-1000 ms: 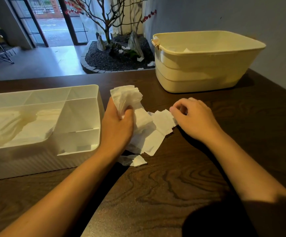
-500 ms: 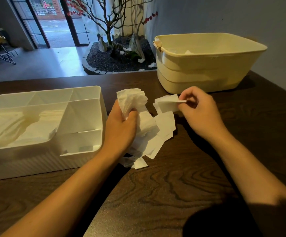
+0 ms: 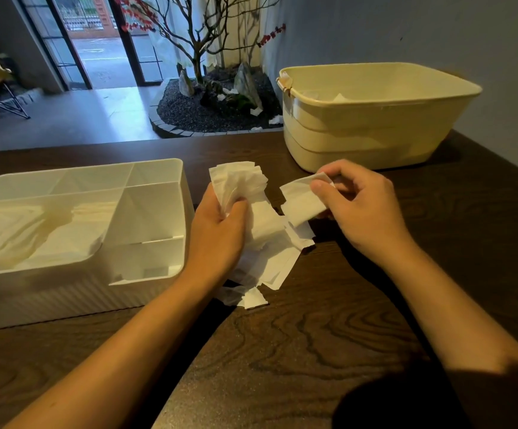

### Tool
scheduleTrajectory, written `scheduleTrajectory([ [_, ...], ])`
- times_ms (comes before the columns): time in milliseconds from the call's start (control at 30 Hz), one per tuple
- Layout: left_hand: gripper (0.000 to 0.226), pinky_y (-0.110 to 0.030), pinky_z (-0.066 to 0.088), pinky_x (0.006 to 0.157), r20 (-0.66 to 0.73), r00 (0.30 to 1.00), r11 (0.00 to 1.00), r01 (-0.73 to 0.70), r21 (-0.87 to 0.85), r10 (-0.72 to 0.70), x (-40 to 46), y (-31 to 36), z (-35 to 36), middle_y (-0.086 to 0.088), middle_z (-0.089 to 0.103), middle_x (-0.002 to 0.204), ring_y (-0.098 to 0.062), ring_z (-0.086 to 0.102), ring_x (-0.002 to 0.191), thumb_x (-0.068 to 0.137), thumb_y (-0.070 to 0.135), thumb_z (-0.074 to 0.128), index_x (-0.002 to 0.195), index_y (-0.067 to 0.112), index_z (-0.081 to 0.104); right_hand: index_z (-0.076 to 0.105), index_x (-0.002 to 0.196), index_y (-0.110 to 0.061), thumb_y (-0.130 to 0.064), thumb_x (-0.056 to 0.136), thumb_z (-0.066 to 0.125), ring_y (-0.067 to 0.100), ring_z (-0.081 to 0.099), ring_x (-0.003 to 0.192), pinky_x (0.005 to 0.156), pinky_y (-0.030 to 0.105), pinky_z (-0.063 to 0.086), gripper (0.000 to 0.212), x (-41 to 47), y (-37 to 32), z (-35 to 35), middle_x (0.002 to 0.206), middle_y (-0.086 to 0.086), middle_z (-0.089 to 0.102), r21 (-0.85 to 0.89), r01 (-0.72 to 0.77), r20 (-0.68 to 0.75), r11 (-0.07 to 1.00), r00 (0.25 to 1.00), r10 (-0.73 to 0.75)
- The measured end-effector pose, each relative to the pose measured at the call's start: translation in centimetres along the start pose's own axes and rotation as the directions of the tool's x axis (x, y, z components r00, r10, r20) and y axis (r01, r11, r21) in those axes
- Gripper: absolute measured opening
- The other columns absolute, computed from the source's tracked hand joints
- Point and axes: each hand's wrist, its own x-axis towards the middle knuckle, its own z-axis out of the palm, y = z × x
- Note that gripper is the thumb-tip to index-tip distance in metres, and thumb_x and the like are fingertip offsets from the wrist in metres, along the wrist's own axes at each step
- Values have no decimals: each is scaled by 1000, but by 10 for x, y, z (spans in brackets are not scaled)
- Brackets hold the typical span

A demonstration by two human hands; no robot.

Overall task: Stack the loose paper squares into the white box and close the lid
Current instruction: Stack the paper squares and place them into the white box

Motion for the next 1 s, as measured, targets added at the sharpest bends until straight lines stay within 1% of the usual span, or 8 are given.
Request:
scheduleTrajectory([
  [167,27,-41,54,87,-19,1000,1000,0,-13,0,1,-1,0,6,70,104,-14,65,97,97,19,51,121,26,62,72,86,-19,-24,90,69,8,50,113,95,13,39,8,0,-6,-2,113,-8,62,-166,266,-38,949,960,-276],
  [300,33,-44,54,92,-49,999,999,9,-53,-12,0,4,1,8,70,105,-13,65,100,89,28,49,118,26,64,67,89,-9,-5,91,67,8,64,78,67,20,51,5,-8,-26,-6,81,-2,69,355,156,83,922,977,-197],
  [400,25,-51,52,97,-28,1000,998,2,-66,-3,1,3,1,8,72,108,-14,67,104,96,24,53,117,27,67,66,90,-11,-8,90,68,20,60,70,59,29,49,4,-12,-30,2,72,-2,70,497,-10,127,867,990,-62],
  [467,24,-48,52,99,64,998,996,-16,-87,21,-2,6,2,10,72,114,-11,66,110,103,25,53,122,28,68,67,91,-14,-16,90,71,28,56,70,58,38,45,5,-16,-30,10,74,17,70,552,-59,111,832,994,-4],
  [600,26,-34,58,93,305,952,979,67,-194,-4,-11,12,6,6,73,117,-11,69,109,105,26,48,125,27,65,64,92,-19,-22,97,64,11,59,51,43,32,44,6,-24,-22,25,59,-1,67,308,53,-73,950,997,-32],
  [667,29,-28,59,86,326,942,976,138,-169,-77,-13,12,11,3,74,113,-15,70,106,107,27,42,124,24,65,62,94,-20,-27,99,61,21,65,54,45,42,50,9,-27,-19,32,61,4,68,145,106,-165,984,983,-81],
  [833,45,-34,61,83,490,849,835,407,-369,-198,-14,17,14,1,77,108,-19,73,101,92,55,41,120,28,63,64,96,-17,-30,98,59,20,56,47,46,40,46,14,-23,-11,39,49,-4,54,-106,172,-253,979,948,-194],
  [1000,23,-37,59,82,363,921,938,240,-249,-140,-8,10,10,-10,76,108,-23,74,97,100,9,54,120,10,66,65,93,-16,-27,98,61,24,47,47,48,39,39,12,-16,-11,33,49,5,50,88,106,-176,990,980,-90],
])
